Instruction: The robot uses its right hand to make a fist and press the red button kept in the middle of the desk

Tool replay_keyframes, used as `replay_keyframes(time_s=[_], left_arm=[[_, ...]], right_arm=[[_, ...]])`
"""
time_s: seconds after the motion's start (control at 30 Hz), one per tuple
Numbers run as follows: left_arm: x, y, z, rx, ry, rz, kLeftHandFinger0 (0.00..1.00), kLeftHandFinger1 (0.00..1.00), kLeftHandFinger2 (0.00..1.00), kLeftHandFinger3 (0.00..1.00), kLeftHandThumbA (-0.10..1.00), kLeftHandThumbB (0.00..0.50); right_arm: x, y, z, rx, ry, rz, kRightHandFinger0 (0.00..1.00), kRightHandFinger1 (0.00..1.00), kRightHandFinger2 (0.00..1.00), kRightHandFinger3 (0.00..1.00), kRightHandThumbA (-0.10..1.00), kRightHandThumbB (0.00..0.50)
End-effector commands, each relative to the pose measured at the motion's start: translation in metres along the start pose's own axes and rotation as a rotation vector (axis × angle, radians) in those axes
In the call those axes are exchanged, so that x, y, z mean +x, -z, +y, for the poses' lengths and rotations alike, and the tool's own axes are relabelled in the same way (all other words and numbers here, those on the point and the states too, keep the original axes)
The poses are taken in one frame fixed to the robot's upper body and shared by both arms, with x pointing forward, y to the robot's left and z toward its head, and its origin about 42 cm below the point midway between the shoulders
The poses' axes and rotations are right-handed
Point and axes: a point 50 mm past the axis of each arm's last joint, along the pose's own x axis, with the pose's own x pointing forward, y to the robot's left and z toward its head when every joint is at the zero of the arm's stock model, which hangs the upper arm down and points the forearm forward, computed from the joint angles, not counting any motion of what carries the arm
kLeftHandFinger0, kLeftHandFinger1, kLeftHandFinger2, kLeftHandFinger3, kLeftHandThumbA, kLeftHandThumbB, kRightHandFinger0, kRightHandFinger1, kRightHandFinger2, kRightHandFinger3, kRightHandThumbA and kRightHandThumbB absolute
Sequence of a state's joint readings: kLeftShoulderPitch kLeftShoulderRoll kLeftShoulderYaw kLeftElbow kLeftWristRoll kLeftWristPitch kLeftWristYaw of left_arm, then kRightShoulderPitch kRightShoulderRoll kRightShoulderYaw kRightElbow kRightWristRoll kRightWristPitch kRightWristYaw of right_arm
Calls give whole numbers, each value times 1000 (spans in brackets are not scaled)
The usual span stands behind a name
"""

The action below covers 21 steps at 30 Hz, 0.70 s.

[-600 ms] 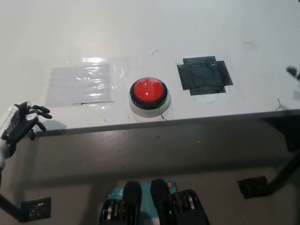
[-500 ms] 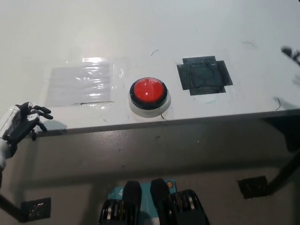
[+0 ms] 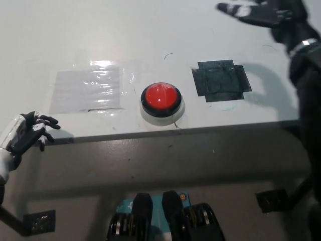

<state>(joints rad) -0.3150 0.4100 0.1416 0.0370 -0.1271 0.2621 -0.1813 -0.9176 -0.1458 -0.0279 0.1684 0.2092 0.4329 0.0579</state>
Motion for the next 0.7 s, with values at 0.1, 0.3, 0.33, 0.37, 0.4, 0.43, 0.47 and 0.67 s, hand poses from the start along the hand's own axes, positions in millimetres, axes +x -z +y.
replay_keyframes(time_s=[0.1,0.3,0.33,0.37,0.4,0.43,0.47,0.67], left_arm=[[5,-12,8,31,3,-30,188,312,446,598,475,0],[6,-15,7,50,6,-41,210,337,487,610,496,0],[6,-14,7,46,7,-46,201,325,482,612,498,0],[7,-13,8,40,7,-37,207,321,472,611,511,0],[7,-13,8,39,8,-37,208,322,473,612,513,0],[9,-15,6,42,15,-37,208,320,464,613,516,0],[9,-15,6,44,14,-37,207,320,463,613,517,0],[11,-18,5,45,12,-46,203,321,470,609,502,0]], right_arm=[[33,-28,44,22,-47,-107,12,9,15,34,1000,271],[46,-27,78,20,-95,-97,0,111,299,306,1000,210],[49,-26,84,7,-98,-98,0,69,293,310,1000,206],[50,-24,95,10,-111,-106,0,32,259,284,1000,160],[50,-23,99,5,-115,-101,0,12,245,281,1000,164],[50,-19,103,10,-126,-98,0,0,225,282,1000,158],[50,-18,106,8,-133,-95,0,0,221,283,1000,168],[52,1,129,44,-203,-76,0,0,237,312,1000,125]])
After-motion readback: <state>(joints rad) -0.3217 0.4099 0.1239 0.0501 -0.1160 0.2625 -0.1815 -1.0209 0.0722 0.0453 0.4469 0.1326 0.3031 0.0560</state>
